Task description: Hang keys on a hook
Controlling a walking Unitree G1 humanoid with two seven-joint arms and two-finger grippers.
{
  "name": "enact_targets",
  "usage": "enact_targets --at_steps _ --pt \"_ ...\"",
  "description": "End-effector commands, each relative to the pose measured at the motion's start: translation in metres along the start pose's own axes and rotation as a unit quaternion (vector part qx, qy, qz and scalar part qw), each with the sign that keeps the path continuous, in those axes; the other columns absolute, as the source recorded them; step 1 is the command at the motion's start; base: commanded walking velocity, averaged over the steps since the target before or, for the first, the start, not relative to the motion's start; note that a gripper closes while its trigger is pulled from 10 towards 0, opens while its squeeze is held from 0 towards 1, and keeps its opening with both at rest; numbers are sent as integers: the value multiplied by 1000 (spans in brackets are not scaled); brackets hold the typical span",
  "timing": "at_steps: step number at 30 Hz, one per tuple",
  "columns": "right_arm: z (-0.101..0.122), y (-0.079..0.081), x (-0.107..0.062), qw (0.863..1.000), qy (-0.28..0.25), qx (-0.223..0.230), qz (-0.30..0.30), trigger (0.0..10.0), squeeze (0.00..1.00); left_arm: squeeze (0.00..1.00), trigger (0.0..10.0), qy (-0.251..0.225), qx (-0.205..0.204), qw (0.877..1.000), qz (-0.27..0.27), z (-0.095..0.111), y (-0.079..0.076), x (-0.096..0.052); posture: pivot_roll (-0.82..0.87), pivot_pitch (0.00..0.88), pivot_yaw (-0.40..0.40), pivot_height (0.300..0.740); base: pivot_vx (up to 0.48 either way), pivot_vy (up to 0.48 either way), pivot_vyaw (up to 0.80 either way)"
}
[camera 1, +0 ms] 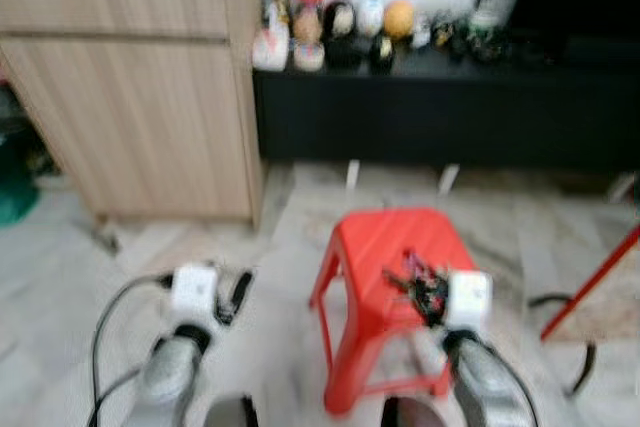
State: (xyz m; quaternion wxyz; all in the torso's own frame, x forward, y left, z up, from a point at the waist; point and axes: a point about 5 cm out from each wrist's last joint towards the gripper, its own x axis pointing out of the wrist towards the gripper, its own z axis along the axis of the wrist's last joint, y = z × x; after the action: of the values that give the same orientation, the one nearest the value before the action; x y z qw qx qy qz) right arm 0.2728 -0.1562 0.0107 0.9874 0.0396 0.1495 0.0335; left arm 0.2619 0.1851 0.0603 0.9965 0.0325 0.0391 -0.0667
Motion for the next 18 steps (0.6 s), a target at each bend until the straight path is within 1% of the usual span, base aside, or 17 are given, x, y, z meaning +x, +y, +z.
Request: enact_targets --at_steps 1,8,13,14,16,17,18 --pt "0 -14 -2 1000 3 -4 -19 10000 0 0 10000 1 -6 1000 -14 0 -10 3 49 0 -54 581 371 0 0" --pt "0 -14 -1 1000 3 -4 -21 10000 0 0 10000 1 -7 1000 -14 0 -10 2 51 0 -55 581 327 0 0" --pt "0 -15 -2 1000 3 -3 -27 10000 0 0 10000 5 -6 1000 -13 -2 -9 1 49 0 -54 581 0 0 0" --pt "0 -15 -2 1000 4 -2 -27 10000 1000 0 10000 5 -6 1000 -14 -2 -9 1 49 0 -54 581 0 0 0" --pt "-2 -19 -2 999 10 -1 -36 10000 1000 0 10000 8 -7 1000 -17 -3 -10 1 49 0 -53 581 0 0 0" --pt "-4 -24 -1 999 22 -6 -44 10000 1000 0 10000 9 -8 1000 -19 -3 -11 1 49 0 -53 581 0 0 0" --pt "-4 -24 -1 999 22 -6 -44 10000 1000 0 10000 9 -8 1000 -19 -3 -11 1 49 0 -53 581 0 0 0"
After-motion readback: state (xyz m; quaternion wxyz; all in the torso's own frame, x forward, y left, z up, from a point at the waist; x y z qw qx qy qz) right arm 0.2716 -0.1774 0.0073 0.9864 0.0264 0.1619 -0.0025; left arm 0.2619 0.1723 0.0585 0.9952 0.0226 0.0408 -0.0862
